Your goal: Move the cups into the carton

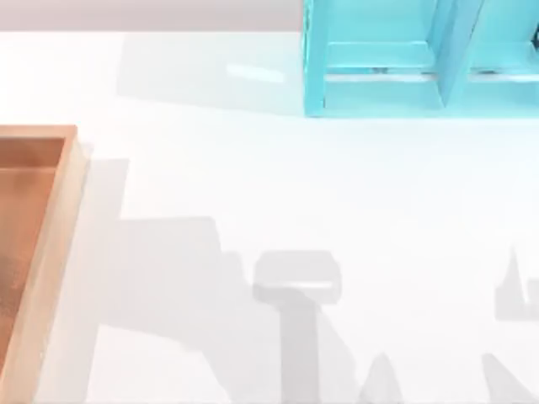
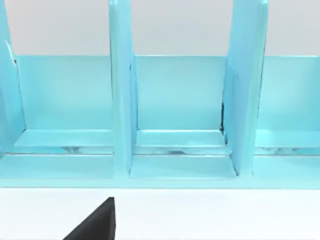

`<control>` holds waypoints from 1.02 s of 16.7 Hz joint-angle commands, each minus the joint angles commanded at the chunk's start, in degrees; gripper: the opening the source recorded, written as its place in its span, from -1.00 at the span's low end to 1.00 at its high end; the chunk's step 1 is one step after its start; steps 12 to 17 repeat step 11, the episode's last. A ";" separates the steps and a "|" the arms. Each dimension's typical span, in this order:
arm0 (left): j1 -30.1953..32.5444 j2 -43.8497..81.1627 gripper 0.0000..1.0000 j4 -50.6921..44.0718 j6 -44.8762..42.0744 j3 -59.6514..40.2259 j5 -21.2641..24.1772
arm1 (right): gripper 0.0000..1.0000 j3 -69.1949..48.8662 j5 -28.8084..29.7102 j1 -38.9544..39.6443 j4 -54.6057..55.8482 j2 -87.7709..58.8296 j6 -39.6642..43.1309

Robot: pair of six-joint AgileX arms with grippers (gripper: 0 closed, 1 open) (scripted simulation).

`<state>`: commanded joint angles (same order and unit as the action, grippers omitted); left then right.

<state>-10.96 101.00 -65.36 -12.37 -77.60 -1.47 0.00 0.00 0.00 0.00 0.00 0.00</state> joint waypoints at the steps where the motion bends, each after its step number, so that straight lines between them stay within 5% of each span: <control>1: 0.01 0.04 1.00 -1.32 0.01 -1.33 0.08 | 1.00 0.00 0.00 0.00 0.00 0.00 0.00; 9: 0.26 0.39 1.00 -20.84 0.22 -21.15 -0.25 | 1.00 0.00 0.00 0.00 0.00 0.00 0.00; 17: 0.29 0.31 1.00 -21.95 0.25 -22.22 -0.15 | 1.00 0.00 0.00 0.00 0.00 0.00 0.00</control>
